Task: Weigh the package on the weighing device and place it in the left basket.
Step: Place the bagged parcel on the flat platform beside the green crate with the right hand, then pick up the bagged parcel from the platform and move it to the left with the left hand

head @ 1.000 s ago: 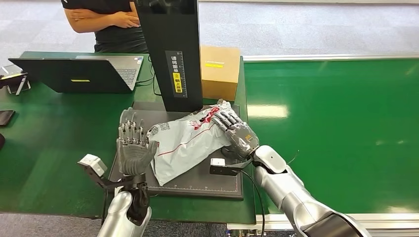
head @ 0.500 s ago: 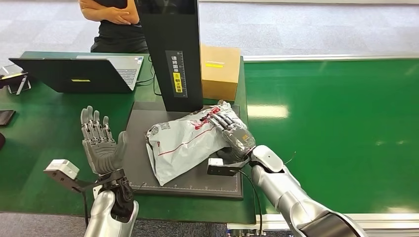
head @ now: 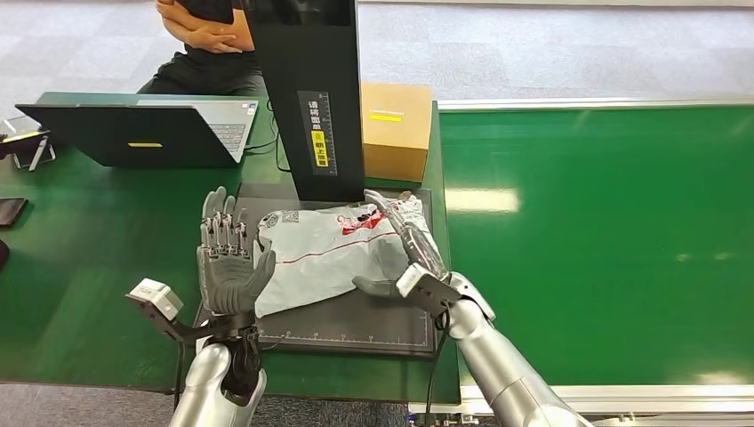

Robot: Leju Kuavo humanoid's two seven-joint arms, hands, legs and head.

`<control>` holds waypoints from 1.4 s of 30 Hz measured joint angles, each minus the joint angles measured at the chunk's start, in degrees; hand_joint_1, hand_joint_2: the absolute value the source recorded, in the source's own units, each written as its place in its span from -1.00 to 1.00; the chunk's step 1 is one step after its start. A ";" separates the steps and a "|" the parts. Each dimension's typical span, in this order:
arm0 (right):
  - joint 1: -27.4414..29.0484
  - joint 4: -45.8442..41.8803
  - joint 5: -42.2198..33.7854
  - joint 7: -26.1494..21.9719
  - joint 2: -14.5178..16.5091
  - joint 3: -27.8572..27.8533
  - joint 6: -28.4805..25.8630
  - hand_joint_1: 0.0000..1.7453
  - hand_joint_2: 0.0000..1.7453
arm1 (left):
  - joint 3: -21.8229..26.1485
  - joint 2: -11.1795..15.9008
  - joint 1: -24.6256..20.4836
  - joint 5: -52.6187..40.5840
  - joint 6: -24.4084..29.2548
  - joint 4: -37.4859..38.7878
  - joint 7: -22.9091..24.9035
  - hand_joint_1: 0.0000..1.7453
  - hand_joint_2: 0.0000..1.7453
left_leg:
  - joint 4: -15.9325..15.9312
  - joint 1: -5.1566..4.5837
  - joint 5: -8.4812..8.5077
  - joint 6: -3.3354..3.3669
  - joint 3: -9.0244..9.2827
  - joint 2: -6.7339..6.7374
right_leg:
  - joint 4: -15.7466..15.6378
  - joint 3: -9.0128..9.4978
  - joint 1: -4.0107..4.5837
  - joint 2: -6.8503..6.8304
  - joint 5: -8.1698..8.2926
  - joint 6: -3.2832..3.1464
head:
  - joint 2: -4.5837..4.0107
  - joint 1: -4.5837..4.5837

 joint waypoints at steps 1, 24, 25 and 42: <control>1.40 -2.65 -1.91 0.02 -0.20 -0.42 1.36 -1.00 1.00 | -0.20 0.04 0.01 -0.24 -0.47 0.19 0.36 -1.00 1.00 | 0.00 0.00 0.00 0.00 -0.01 0.00 | 0.00 -0.01 0.00 0.00 0.00 0.00 | 0.00 0.01; 25.21 -33.28 -18.38 0.98 -1.32 -19.24 22.17 -1.00 1.00 | -2.98 1.74 -0.44 -25.17 4.21 4.43 8.50 -1.00 1.00 | -0.01 0.00 -0.02 0.01 -0.06 -0.02 | -0.01 -0.04 -0.01 -0.01 0.00 0.00 | 0.00 0.01; 25.49 -33.44 -18.11 0.98 -1.26 -19.61 22.32 -1.00 1.00 | -3.51 1.88 -0.95 -30.25 7.55 5.06 9.93 -1.00 1.00 | 0.00 0.00 -0.01 0.00 -0.05 -0.02 | -0.01 -0.03 -0.01 -0.02 0.00 -0.01 | 0.00 0.00; 25.79 -33.45 -16.80 0.99 -0.28 -21.76 22.25 -1.00 1.00 | -8.81 2.63 -9.53 -67.13 19.41 19.66 34.48 -0.23 1.00 | -0.01 0.00 0.02 -0.01 -0.05 -0.01 | 0.00 -0.04 0.00 -0.01 0.04 -0.06 | 0.00 0.00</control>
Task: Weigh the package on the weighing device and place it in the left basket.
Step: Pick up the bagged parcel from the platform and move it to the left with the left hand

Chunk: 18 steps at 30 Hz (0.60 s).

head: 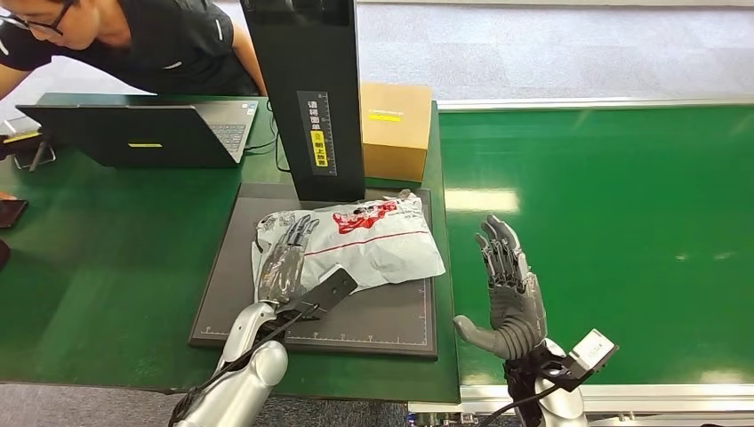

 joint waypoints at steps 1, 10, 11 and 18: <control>0.00 0.03 0.06 0.00 0.08 -0.07 0.00 -1.00 1.00 | 0.05 -0.02 -0.19 0.06 -0.31 0.36 0.14 0.27 1.00 | 0.00 0.00 0.00 0.00 0.00 0.00 | 0.00 0.00 0.00 0.00 0.00 0.00 | 0.00 0.00; -0.08 1.55 0.27 -0.10 0.31 -0.30 0.13 -1.00 1.00 | 2.17 -0.31 -0.41 2.12 0.15 1.90 -2.72 1.00 1.00 | 0.00 0.00 0.00 0.00 0.00 0.00 | 0.00 0.02 0.00 0.00 0.00 0.00 | 0.00 0.01; -0.11 1.78 0.27 -0.14 0.31 -0.31 0.14 -1.00 1.00 | 2.36 -0.31 -0.39 2.21 0.23 1.90 -3.08 1.00 1.00 | 0.00 0.00 0.00 0.00 0.00 0.00 | 0.00 0.02 0.00 0.00 0.00 0.00 | 0.00 0.01; -0.53 3.07 0.18 -0.27 0.33 -0.33 0.37 -1.00 1.00 | 3.29 -0.34 -0.38 2.36 0.26 1.88 -4.52 1.00 1.00 | 0.00 0.00 0.00 0.00 0.01 0.00 | 0.01 0.03 0.00 0.00 0.00 0.00 | 0.00 0.01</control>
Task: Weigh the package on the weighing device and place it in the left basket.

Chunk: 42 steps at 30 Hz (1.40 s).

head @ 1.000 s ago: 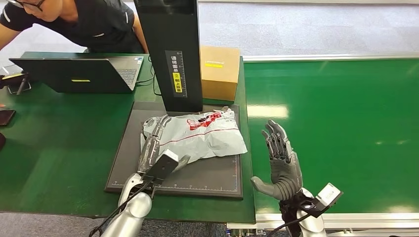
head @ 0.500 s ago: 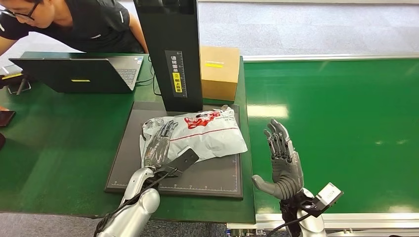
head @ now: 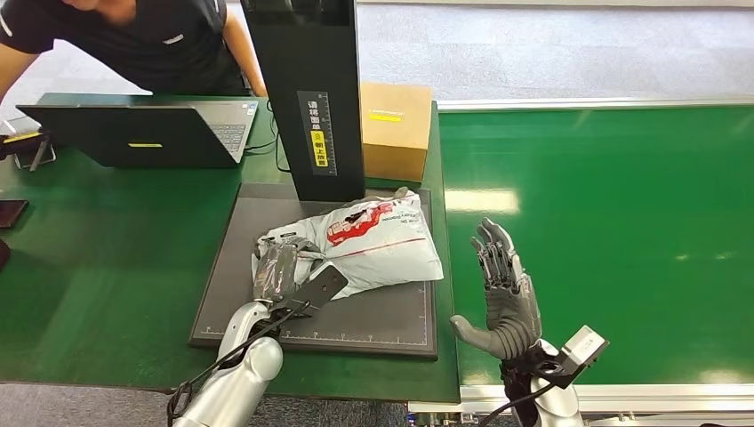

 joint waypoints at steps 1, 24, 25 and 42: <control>-0.06 0.16 -0.07 -0.02 0.00 -0.02 -0.02 -1.00 1.00 | 0.14 0.00 0.01 -0.14 0.05 -0.01 0.01 1.00 1.00 | 0.00 0.00 0.00 0.00 0.00 0.00 | 0.00 0.00 0.00 0.00 0.00 0.00 | 0.00 0.00; 3.00 0.41 -1.79 -0.25 0.42 -3.03 -1.38 -1.00 1.00 | 26.92 12.06 1.89 -13.15 12.69 0.01 12.69 1.00 1.00 | -0.08 0.03 0.11 -0.21 0.08 0.03 | 0.30 -0.07 0.03 0.00 -0.09 -0.17 | 0.00 0.01; 3.01 0.41 -1.80 -0.25 0.49 -3.04 -1.58 -1.00 1.00 | 27.90 12.57 1.99 -13.21 12.97 0.01 13.13 1.00 1.00 | -0.08 0.03 0.11 -0.21 0.08 0.04 | 0.30 -0.07 0.03 0.03 -0.08 -0.18 | 0.00 0.02; 3.96 -0.39 -1.73 0.06 0.81 -3.55 -3.20 -1.00 1.00 | 35.65 15.02 1.75 -8.91 14.85 -0.89 7.26 -1.00 1.00 | -0.05 0.02 0.11 -0.22 0.04 0.07 | 0.30 -0.18 0.02 0.04 -0.06 -0.23 | 0.00 -0.01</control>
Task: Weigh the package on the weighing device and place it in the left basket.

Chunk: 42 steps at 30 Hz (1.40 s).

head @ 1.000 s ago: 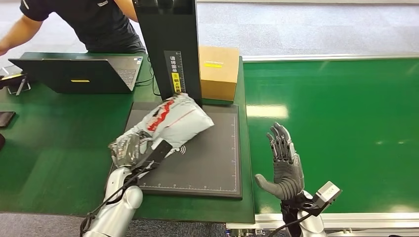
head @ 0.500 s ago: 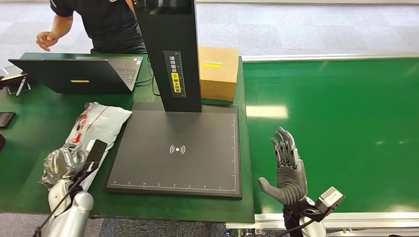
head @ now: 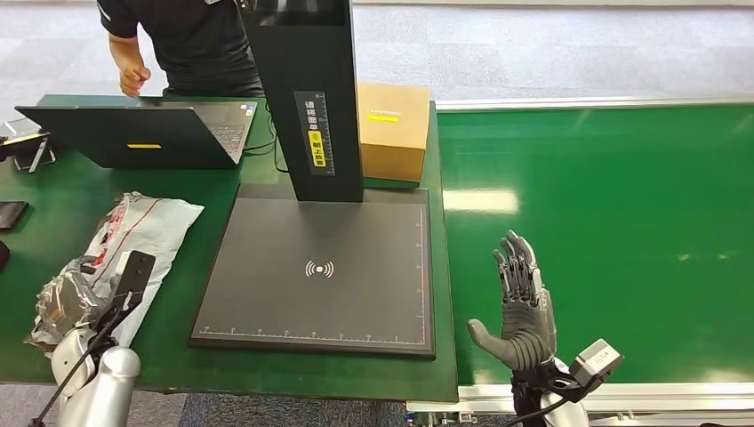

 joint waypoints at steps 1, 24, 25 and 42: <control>0.16 -0.15 0.03 0.02 0.00 -0.01 -0.08 -1.00 1.00 | -0.25 -0.28 0.02 2.27 1.00 -0.41 -2.34 -1.00 1.00 | 0.00 0.00 0.00 0.00 0.00 0.00 | 0.00 0.00 0.00 0.00 0.00 0.00 | 0.00 -0.01; 0.72 -1.14 -0.88 0.73 0.00 0.01 -0.37 -1.00 1.00 | -4.34 -6.07 3.11 35.97 -3.98 -10.51 -28.18 -1.00 1.00 | 0.01 -0.01 0.00 0.00 -0.03 0.00 | 0.00 0.01 -0.02 0.01 0.00 0.00 | 0.00 0.01; 0.70 -1.14 -0.95 0.94 0.00 0.01 -0.27 -1.00 1.00 | -4.55 -6.89 3.75 39.75 -5.07 -12.07 -30.11 -1.00 1.00 | 0.01 -0.01 -0.01 0.00 -0.03 0.00 | -0.01 0.00 -0.02 0.01 0.00 0.00 | 0.00 0.01; -1.49 3.91 5.81 2.03 0.00 2.79 -6.77 -1.00 1.00 | -23.23 -13.48 11.06 69.67 -51.20 -13.21 -31.79 -1.00 1.00 | 0.02 0.00 0.00 0.00 -0.06 0.05 | -0.02 -0.09 0.00 0.01 0.06 -0.17 | 0.00 -0.01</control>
